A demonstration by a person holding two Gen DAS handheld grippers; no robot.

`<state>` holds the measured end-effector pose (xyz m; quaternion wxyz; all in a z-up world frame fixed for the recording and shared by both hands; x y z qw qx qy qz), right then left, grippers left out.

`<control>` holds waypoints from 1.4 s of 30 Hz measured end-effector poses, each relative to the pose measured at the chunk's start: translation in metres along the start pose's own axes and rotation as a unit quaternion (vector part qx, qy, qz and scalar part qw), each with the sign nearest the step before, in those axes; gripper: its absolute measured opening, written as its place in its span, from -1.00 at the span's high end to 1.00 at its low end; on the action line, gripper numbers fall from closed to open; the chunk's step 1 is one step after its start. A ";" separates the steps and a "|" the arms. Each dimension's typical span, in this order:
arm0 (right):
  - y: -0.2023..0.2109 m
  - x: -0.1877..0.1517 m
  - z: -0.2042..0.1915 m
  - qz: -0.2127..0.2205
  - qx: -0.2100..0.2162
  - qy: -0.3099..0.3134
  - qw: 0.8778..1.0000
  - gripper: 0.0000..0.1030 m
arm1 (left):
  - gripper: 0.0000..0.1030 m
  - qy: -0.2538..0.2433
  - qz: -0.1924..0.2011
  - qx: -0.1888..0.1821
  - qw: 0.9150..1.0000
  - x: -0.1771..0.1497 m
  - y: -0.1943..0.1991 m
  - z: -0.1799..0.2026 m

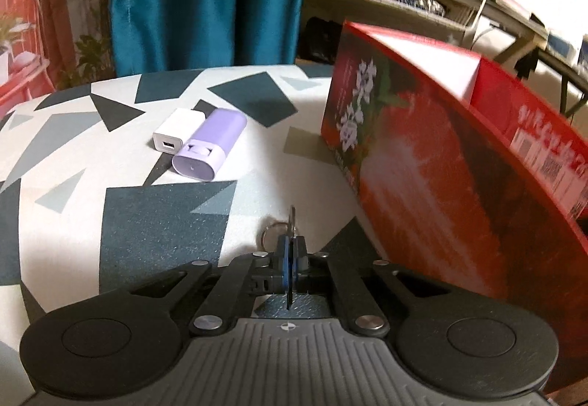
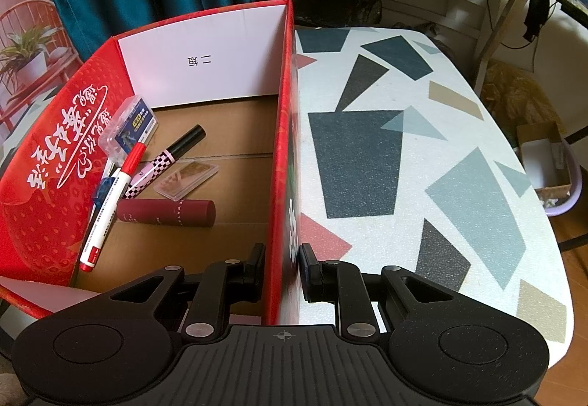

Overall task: Organize rigid objects
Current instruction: 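Lift the black key with the left gripper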

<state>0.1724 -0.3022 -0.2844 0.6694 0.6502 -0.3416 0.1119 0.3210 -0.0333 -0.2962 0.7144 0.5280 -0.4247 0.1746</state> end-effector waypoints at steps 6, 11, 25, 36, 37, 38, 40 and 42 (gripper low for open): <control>0.000 0.000 0.000 0.000 0.000 0.000 1.000 0.63 | 0.93 0.022 -0.022 0.020 0.999 -0.011 -0.006 -0.014; 0.000 0.000 0.000 0.000 0.000 0.000 1.000 0.63 | 0.83 0.028 -0.024 0.010 0.999 -0.008 -0.008 -0.015; 0.000 0.000 0.000 0.001 0.000 0.000 1.000 0.62 | 0.05 -0.035 -0.031 0.057 0.997 -0.009 -0.021 -0.008; 0.000 0.001 -0.001 0.000 0.001 -0.001 1.000 0.62 | 0.41 -0.030 -0.029 0.026 0.999 0.000 -0.026 0.009; 0.000 0.000 0.000 0.000 0.002 -0.001 1.000 0.62 | 0.44 -0.029 -0.023 0.021 0.999 0.000 -0.023 0.011; 0.000 0.001 -0.001 0.001 0.002 -0.001 1.000 0.62 | 0.45 -0.030 -0.017 0.023 0.999 0.000 -0.020 0.011; 0.000 0.001 -0.001 0.001 0.002 -0.001 1.000 0.61 | 0.51 -0.023 -0.007 0.025 0.999 0.002 -0.015 0.010; 0.000 0.001 0.000 0.001 0.002 -0.001 1.000 0.61 | 0.56 -0.019 -0.003 0.023 1.000 0.003 -0.011 0.009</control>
Point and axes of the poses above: each gripper's, at about its wrist camera, not at the fingertips, and y roughly against the way its jaws point, z to its right, x to its top, the point moved 10 cm from there along -y, roughly the way its jaws point, and after that the axes turned 6 degrees about z, right-handed, at the moved point
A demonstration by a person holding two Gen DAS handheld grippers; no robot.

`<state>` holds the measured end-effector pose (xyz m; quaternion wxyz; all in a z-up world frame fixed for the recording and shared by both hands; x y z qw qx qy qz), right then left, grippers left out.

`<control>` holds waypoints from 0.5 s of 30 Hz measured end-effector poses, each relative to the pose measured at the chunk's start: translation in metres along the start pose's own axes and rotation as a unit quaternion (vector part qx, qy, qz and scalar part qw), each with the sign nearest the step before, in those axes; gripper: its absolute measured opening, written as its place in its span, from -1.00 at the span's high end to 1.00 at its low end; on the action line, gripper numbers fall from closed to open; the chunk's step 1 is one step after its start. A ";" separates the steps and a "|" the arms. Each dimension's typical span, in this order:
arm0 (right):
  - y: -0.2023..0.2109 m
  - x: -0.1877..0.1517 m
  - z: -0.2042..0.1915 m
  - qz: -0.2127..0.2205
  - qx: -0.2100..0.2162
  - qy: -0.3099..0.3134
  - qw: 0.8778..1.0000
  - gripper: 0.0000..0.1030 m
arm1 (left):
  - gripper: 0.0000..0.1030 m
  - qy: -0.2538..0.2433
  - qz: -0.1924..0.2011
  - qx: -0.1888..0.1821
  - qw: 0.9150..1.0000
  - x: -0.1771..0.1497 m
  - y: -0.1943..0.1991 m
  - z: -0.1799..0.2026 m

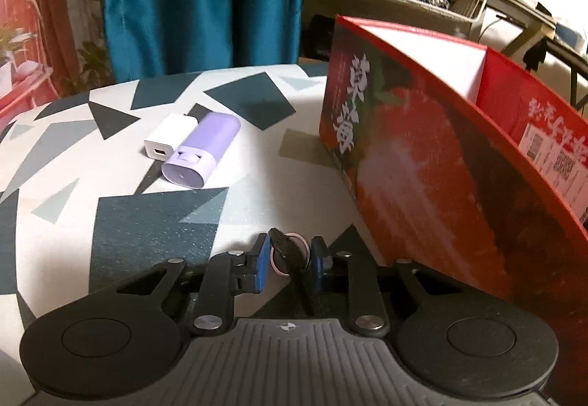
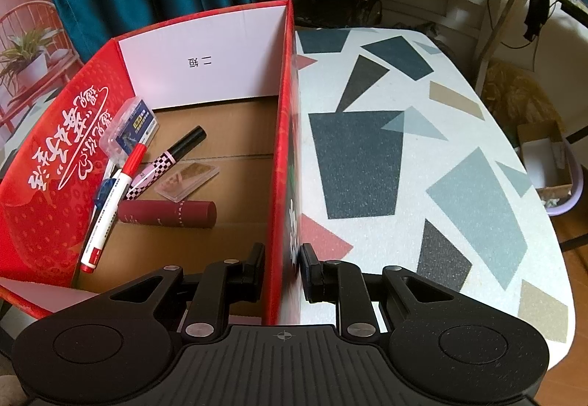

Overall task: Organize rigid objects
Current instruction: 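Lift the black key with the left gripper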

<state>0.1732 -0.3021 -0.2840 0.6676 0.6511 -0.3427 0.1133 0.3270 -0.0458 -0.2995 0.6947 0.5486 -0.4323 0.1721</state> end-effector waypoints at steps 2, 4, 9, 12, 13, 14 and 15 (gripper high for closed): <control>0.000 0.000 0.000 0.000 0.000 -0.001 1.000 0.61 | 0.81 -0.001 0.001 -0.004 1.000 0.001 0.002 0.000; 0.000 0.000 0.000 0.000 0.000 -0.001 1.000 0.61 | 0.82 -0.001 -0.003 -0.002 1.000 0.000 0.003 -0.001; 0.000 0.000 0.000 0.000 0.000 -0.001 1.000 0.61 | 0.81 -0.003 -0.009 -0.005 1.000 -0.004 0.002 0.002; 0.000 0.000 0.000 0.000 0.001 -0.001 1.000 0.61 | 0.78 -0.012 -0.012 -0.004 1.000 -0.007 0.002 0.004; 0.000 0.001 -0.001 0.000 0.001 -0.001 1.000 0.61 | 0.72 -0.012 -0.014 -0.003 1.000 -0.008 0.001 0.004; 0.000 0.000 0.000 0.000 0.001 -0.001 1.000 0.61 | 0.68 -0.010 -0.017 0.001 1.000 -0.009 0.000 0.003; 0.000 0.001 -0.001 0.000 0.000 -0.001 1.000 0.61 | 0.57 -0.010 -0.022 0.009 1.000 -0.011 -0.001 0.000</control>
Point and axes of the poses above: each gripper's, at about its wrist camera, not at the fingertips, and y roughly against the way its jaws point, z to its right, x to its top, the point moved 10 cm from there along -y, roughly the way its jaws point, and after that the axes turned 6 degrees about z, right-handed, at the moved point
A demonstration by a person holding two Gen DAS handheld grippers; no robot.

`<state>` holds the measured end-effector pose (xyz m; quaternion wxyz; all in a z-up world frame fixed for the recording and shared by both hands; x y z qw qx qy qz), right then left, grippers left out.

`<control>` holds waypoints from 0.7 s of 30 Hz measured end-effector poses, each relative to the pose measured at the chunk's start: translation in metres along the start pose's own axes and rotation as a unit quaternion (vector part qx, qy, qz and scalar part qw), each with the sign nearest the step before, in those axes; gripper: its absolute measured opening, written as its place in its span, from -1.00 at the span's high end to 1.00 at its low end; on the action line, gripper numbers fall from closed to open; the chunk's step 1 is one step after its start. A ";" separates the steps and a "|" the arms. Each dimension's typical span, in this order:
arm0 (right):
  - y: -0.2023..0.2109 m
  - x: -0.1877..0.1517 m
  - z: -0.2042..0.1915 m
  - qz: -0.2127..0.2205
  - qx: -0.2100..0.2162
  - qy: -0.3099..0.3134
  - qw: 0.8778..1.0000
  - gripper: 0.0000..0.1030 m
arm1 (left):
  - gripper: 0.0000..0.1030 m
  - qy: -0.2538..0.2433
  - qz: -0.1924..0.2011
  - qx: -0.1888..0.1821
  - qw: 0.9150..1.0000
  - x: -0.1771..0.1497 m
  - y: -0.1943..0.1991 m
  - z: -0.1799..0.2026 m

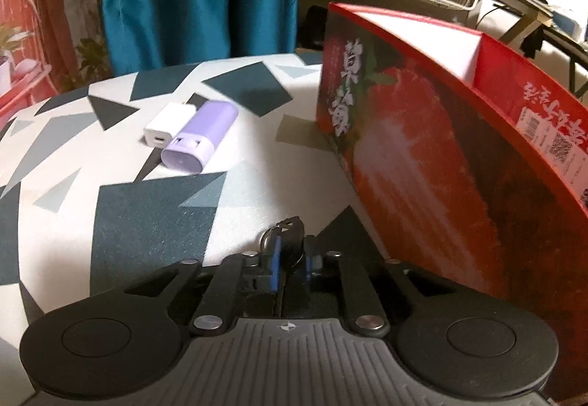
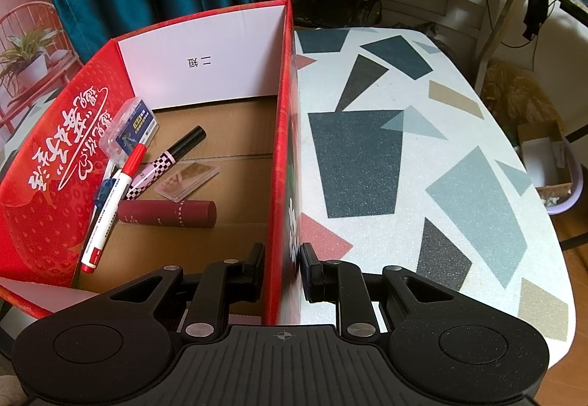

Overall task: Organize rigid objects
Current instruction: 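Lift the black key with the left gripper, then carry the key into the red box and open the left gripper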

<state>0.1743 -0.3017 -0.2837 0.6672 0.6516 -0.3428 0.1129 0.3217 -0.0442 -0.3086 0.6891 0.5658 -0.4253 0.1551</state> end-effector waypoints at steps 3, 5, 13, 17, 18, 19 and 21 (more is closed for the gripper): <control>0.001 -0.001 0.001 0.000 0.000 0.000 1.000 0.61 | 0.45 0.008 -0.007 0.012 1.000 -0.006 0.000 -0.008; 0.001 -0.001 0.001 0.000 0.001 0.000 1.000 0.61 | 0.44 0.006 -0.006 0.009 1.000 -0.009 0.002 -0.010; 0.000 -0.001 0.001 0.000 0.001 0.000 1.000 0.60 | 0.80 0.014 -0.005 0.004 1.000 -0.009 0.003 -0.016; 0.001 -0.001 0.001 0.000 0.001 0.001 1.000 0.60 | 0.82 0.063 -0.011 -0.016 0.998 -0.010 0.005 -0.021; 0.001 -0.001 0.001 0.000 0.001 0.001 1.000 0.60 | 0.82 0.065 -0.011 -0.018 0.998 -0.010 0.005 -0.020; 0.001 -0.002 0.001 0.000 0.001 0.001 1.000 0.60 | 0.82 0.065 -0.011 -0.021 0.998 -0.011 0.006 -0.019; 0.001 -0.001 0.001 0.000 0.001 0.001 1.000 0.60 | 0.82 0.065 -0.010 -0.023 0.998 -0.012 0.007 -0.016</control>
Point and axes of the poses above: each gripper's, at about its wrist camera, not at the fingertips, and y roughly against the way its jaws point, z to its right, x to its top, the point moved 10 cm from there along -y, roughly the way its jaws point, and after that the axes turned 6 degrees about z, right-handed, at the moved point
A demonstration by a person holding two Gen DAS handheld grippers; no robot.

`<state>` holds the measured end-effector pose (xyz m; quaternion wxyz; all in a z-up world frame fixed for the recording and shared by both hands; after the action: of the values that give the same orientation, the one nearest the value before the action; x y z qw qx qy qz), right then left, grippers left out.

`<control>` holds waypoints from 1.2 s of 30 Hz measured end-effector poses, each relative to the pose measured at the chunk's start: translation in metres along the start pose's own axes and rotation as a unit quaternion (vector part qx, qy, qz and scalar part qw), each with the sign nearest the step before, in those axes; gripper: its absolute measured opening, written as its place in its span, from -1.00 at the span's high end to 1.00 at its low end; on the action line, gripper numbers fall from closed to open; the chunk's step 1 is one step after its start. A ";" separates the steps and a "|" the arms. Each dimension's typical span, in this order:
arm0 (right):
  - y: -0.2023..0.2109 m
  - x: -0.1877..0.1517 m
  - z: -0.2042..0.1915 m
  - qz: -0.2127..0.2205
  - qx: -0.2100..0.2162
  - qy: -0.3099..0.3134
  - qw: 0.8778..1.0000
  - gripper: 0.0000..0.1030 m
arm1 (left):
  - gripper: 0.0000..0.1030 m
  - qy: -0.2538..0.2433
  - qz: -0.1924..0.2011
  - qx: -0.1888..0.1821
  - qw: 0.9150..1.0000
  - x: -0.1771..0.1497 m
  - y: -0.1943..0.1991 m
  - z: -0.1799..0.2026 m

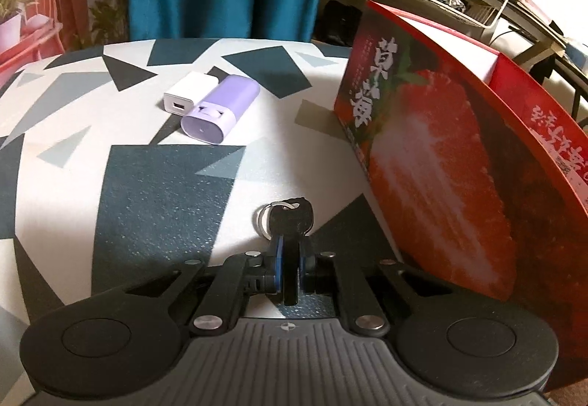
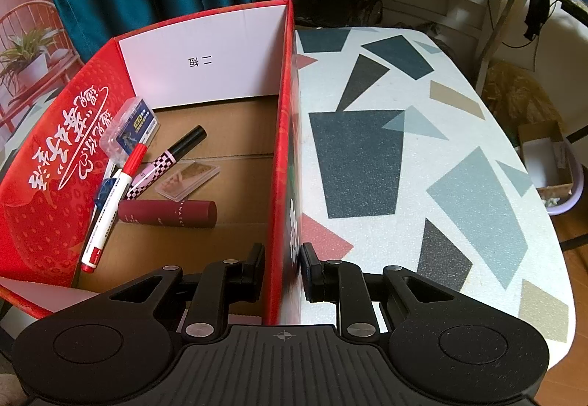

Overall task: Organize rigid objects
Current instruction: 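Carry the key into the red box and open the left gripper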

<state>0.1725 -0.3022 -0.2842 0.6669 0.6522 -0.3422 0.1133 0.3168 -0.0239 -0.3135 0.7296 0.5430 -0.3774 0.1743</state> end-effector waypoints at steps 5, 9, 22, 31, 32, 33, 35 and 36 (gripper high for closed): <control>0.000 0.000 0.000 0.000 0.000 0.000 1.000 0.60 | 0.82 0.009 0.020 -0.004 1.000 0.007 0.007 0.003; 0.000 0.000 0.000 0.001 0.000 0.000 1.000 0.60 | 0.82 0.007 0.045 -0.004 0.999 0.022 0.017 0.007; 0.000 0.000 0.000 0.001 0.000 0.000 1.000 0.60 | 0.82 -0.047 0.145 -0.060 0.987 0.111 0.052 0.056; 0.000 -0.001 0.001 -0.001 0.000 0.002 1.000 0.60 | 0.82 -0.125 0.118 -0.128 0.977 0.113 0.029 0.124; 0.000 -0.001 0.001 -0.001 0.000 0.002 1.000 0.60 | 0.82 -0.135 0.110 -0.131 0.976 0.106 0.023 0.128; 0.000 -0.001 0.001 -0.001 0.000 0.002 1.000 0.60 | 0.82 -0.141 0.104 -0.132 0.976 0.103 0.019 0.131; 0.000 -0.001 0.001 -0.001 0.000 0.002 1.000 0.61 | 0.82 -0.147 0.090 -0.132 0.976 0.098 0.008 0.134; 0.000 -0.001 0.001 -0.001 -0.001 0.002 1.000 0.60 | 0.82 -0.148 0.083 -0.129 0.977 0.096 0.003 0.134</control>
<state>0.1715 -0.3028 -0.2847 0.6679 0.6520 -0.3404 0.1135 0.3290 -0.1614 -0.2232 0.7125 0.4305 -0.5446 0.1019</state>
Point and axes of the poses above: each gripper's, at about its wrist camera, not at the fingertips, and y roughly against the way its jaws point, z to its right, x to its top, the point moved 10 cm from there along -y, roughly the way its jaws point, and after that the axes turned 6 degrees about z, right-handed, at the moved point
